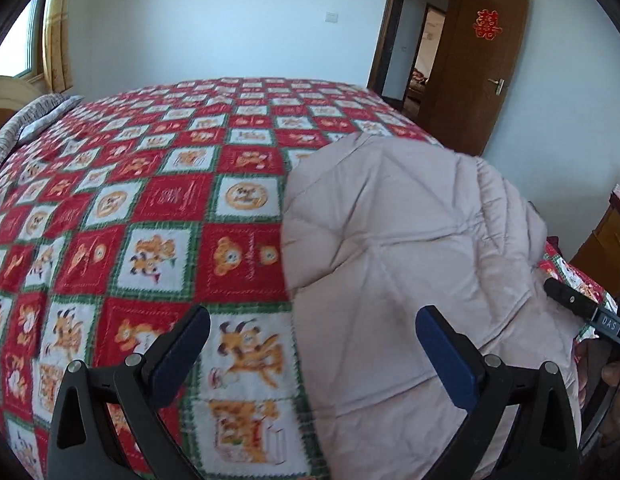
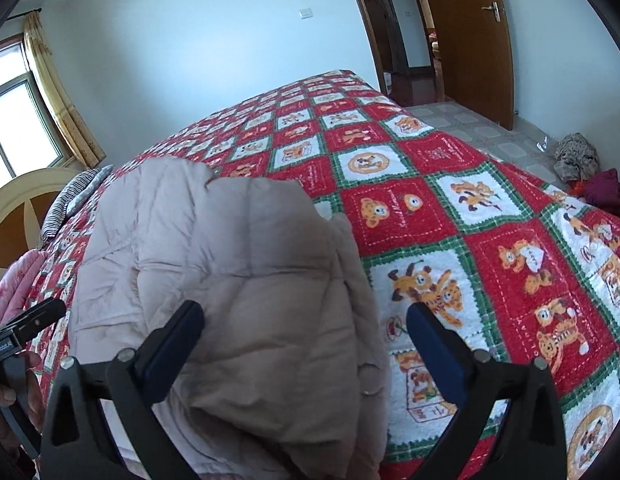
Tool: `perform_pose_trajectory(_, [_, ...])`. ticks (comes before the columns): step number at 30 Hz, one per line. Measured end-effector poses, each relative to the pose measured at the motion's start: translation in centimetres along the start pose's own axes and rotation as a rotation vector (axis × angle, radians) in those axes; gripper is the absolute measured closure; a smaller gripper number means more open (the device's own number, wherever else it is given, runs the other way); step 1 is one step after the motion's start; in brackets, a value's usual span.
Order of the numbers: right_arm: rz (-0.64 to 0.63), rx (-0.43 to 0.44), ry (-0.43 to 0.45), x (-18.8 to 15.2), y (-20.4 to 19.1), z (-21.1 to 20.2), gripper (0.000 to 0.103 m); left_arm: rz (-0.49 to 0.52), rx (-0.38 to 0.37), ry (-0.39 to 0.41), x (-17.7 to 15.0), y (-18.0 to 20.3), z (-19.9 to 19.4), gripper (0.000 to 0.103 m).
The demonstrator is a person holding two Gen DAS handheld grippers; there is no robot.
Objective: Fold large clothes
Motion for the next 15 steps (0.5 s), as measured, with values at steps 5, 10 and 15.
perform_pose_trajectory(5, [0.085, 0.087, -0.058, -0.6, 0.9, 1.0, 0.000, -0.001, -0.036, -0.079, -2.8, 0.4, 1.2, 0.001])
perform_pose_trajectory(10, [0.173, 0.206, -0.087, -1.6, 1.8, 1.9, 0.000, -0.209, -0.205, -0.126, -3.9, 1.2, 3.3, 0.001])
perform_pose_trajectory(15, [0.196, 0.312, -0.124, -2.0, 1.4, 2.6, 0.018, -0.192, -0.241, -0.091, -4.0, 2.1, 3.7, 0.001])
Point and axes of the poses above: each gripper's, at about its wrist camera, not at the fingertips, and z roughly the way its jaws point, y to its right, x to its top, the point moved 6 cm from there along z, roughly the way its jaws point, and after that the axes turned 9 degrees about x, right-handed, at the moved point
